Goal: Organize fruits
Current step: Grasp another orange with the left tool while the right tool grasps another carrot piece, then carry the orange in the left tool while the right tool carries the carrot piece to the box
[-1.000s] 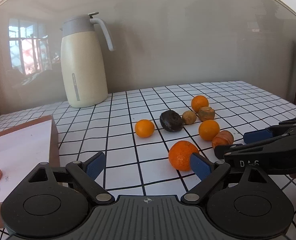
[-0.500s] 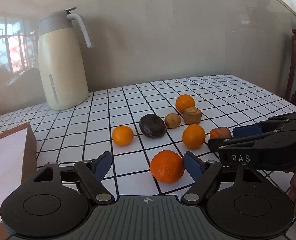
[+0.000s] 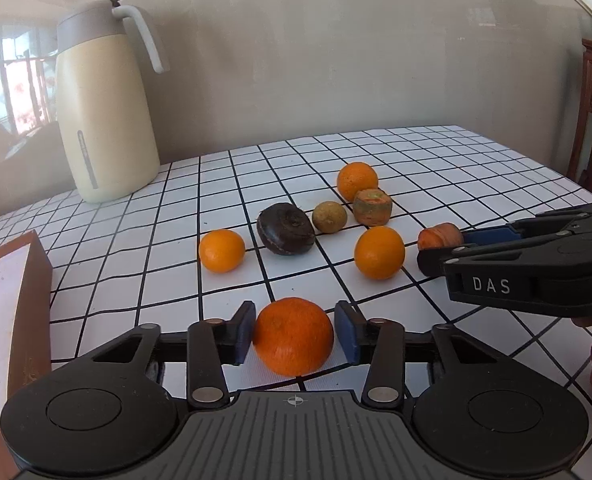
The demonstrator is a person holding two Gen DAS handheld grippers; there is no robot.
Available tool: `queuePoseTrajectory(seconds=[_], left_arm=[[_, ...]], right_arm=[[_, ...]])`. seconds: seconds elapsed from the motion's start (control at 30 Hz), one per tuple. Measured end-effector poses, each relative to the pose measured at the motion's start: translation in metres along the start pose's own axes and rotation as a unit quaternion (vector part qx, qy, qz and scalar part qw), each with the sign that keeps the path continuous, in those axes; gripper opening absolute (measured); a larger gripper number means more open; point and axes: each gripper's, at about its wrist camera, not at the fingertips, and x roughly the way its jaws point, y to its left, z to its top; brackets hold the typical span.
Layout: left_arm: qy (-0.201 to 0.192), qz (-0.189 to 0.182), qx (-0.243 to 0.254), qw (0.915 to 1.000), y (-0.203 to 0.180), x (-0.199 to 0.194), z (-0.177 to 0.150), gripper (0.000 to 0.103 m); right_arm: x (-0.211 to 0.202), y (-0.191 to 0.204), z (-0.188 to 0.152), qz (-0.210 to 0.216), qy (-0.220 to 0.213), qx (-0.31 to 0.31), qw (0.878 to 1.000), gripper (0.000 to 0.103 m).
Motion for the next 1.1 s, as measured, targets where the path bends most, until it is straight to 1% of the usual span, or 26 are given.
queuePoseTrajectory(seconds=[0.03,0.07,0.27,0.4,0.57,0.67,0.8,0.93,1.1], left_arm=[[0.000,0.000,-0.001,1.0000,0.000,0.000,0.000,0.040],[0.000,0.001,0.000,1.0000,-0.001,-0.001,0.000,0.039],[-0.002,0.004,-0.003,1.0000,-0.001,-0.003,0.000,0.038],[-0.013,0.009,-0.009,0.9998,0.001,-0.006,-0.001,0.038],[-0.022,0.004,-0.009,0.9997,0.001,-0.016,-0.002,0.038],[-0.033,0.004,-0.010,0.9994,0.004,-0.027,-0.001,0.038],[-0.057,0.007,-0.008,0.9983,0.011,-0.051,0.000,0.038],[-0.078,0.015,-0.005,0.9968,0.020,-0.077,0.000,0.038],[-0.095,0.028,-0.003,0.9951,0.038,-0.103,-0.002,0.038]], right_arm=[[0.000,0.000,0.000,0.000,0.000,0.001,1.000,0.026],[0.000,0.000,0.000,-0.002,0.000,0.001,1.000,0.021],[0.000,-0.002,0.000,0.001,-0.002,0.004,1.000,0.020],[-0.003,-0.003,0.000,0.000,-0.003,0.006,1.000,0.020],[-0.015,-0.004,0.001,-0.006,-0.017,0.007,1.000,0.020],[-0.024,-0.003,0.002,-0.005,-0.025,0.009,1.000,0.020],[-0.041,0.005,0.002,-0.001,-0.038,0.005,0.999,0.020],[-0.059,0.015,0.002,0.003,-0.053,0.001,0.999,0.020],[-0.075,0.029,0.004,0.010,-0.070,-0.008,0.997,0.020]])
